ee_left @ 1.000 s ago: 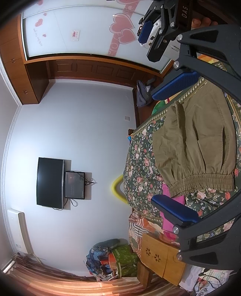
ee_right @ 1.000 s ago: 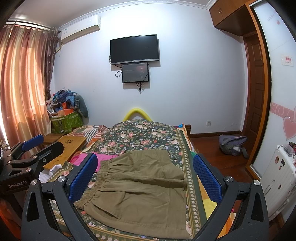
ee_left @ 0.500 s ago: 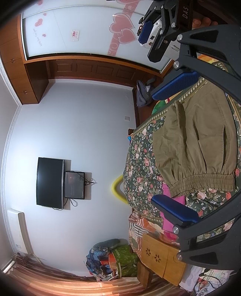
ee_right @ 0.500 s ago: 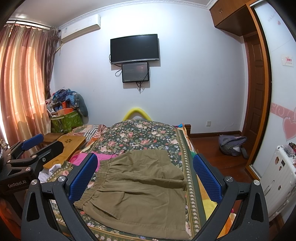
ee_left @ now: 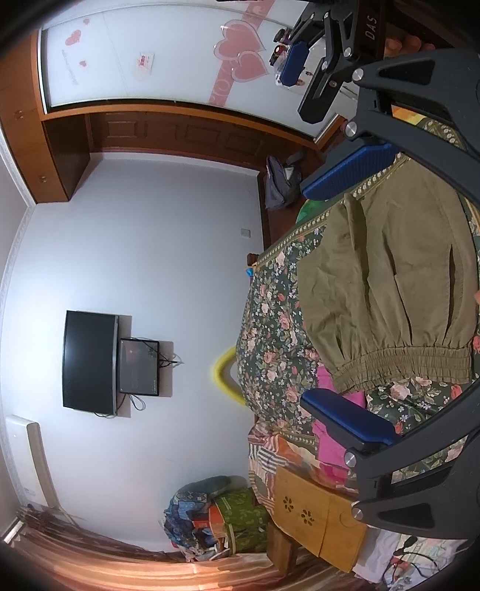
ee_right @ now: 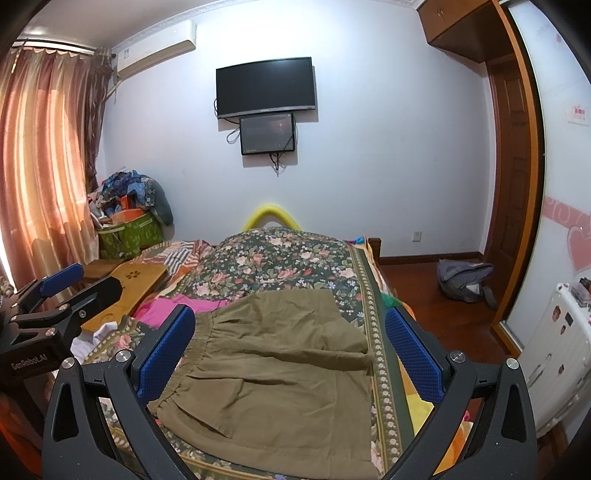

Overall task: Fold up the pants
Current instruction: 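Lower both tools and grasp the olive pants waistband with each gripper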

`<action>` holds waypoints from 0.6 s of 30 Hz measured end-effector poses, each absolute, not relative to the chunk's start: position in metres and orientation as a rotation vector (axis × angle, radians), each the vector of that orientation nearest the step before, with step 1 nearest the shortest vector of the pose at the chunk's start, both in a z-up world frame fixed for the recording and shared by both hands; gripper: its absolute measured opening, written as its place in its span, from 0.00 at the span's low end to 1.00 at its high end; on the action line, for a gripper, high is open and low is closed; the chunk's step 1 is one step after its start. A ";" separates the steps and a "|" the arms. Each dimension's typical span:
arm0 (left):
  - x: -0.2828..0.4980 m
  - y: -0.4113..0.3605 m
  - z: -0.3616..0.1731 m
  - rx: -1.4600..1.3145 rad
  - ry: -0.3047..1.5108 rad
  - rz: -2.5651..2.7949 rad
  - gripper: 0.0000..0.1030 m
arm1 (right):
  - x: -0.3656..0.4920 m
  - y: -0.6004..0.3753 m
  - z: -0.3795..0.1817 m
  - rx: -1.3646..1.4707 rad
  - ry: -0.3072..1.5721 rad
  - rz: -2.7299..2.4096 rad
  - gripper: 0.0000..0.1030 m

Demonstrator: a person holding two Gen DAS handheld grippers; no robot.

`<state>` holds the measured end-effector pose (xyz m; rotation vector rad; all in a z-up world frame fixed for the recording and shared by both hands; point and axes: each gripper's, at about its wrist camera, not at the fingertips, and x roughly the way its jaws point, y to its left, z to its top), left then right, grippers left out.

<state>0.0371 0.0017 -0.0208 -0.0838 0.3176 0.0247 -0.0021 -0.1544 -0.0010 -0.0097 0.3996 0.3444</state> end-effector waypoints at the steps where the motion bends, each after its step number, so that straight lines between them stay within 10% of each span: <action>1: 0.041 0.002 -0.023 -0.081 0.327 0.024 1.00 | 0.001 -0.155 -0.003 -0.008 0.407 0.344 1.00; 18: 0.166 0.047 -0.111 -0.072 0.612 0.083 1.00 | 0.097 -0.192 -0.071 -0.074 0.600 0.267 1.00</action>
